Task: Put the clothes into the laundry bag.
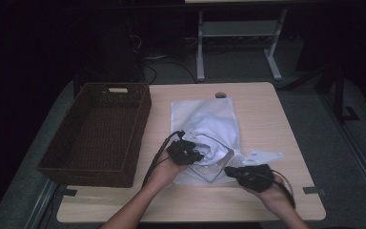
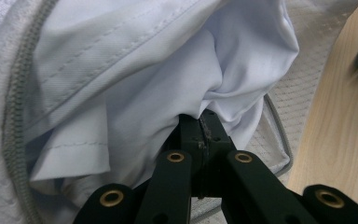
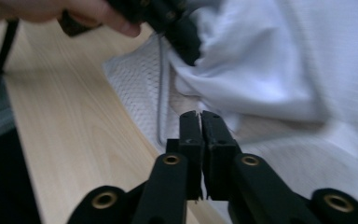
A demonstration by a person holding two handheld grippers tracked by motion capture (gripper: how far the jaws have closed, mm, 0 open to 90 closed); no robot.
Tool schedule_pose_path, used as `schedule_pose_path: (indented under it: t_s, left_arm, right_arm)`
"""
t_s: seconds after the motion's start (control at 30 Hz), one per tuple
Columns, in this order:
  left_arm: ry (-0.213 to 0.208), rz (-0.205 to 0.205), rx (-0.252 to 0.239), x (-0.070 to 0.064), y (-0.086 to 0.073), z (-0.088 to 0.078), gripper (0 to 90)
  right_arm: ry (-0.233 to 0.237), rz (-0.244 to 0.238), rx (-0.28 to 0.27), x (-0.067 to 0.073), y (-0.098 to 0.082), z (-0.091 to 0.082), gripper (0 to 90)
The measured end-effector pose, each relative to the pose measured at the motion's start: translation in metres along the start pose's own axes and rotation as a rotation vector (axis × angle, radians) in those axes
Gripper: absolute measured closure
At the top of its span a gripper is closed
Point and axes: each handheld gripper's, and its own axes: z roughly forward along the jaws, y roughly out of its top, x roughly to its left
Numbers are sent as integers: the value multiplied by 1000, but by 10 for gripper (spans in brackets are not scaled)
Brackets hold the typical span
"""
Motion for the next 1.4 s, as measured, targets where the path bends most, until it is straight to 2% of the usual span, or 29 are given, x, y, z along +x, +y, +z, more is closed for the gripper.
schedule_pose_path:
  t_s: [0.1, 0.17, 0.23, 0.33, 0.4, 0.57, 0.67, 1.13, 1.23, 1.4]
  left_arm:
    - [-1, -1, 0, 1, 1, 1, 900]
    - [0, -6, -2, 2, 1, 2, 900]
    - [4, -2, 3, 3, 2, 3, 900]
    - [9, -7, 4, 5, 2, 5, 900]
    - [21, -10, 2, 7, 4, 6, 900]
    - [83, -11, 5, 13, 11, 14, 900]
    - [108, -19, 13, 19, 16, 21, 900]
    - [227, -115, 24, 47, 47, 60, 900]
    - [274, -113, 36, 52, 54, 69, 900]
    - [313, -130, 42, 62, 65, 79, 900]
  right_arm:
    - [24, -30, 59, 5, 6, 35, 898]
    - [13, -44, 105, 7, 5, 53, 899]
    - [7, -44, 140, 8, 3, 64, 899]
    - [-4, -49, 173, 8, -3, 71, 899]
    - [-5, -49, 179, 9, -6, 73, 900]
    - [3, -34, 186, 8, -5, 73, 900]
    - [-15, -57, 194, 11, -5, 72, 900]
    - [-21, -73, 200, 13, -5, 72, 900]
    - [-18, -70, 198, 13, -5, 71, 900]
    - [-19, -75, 197, 13, -6, 71, 900]
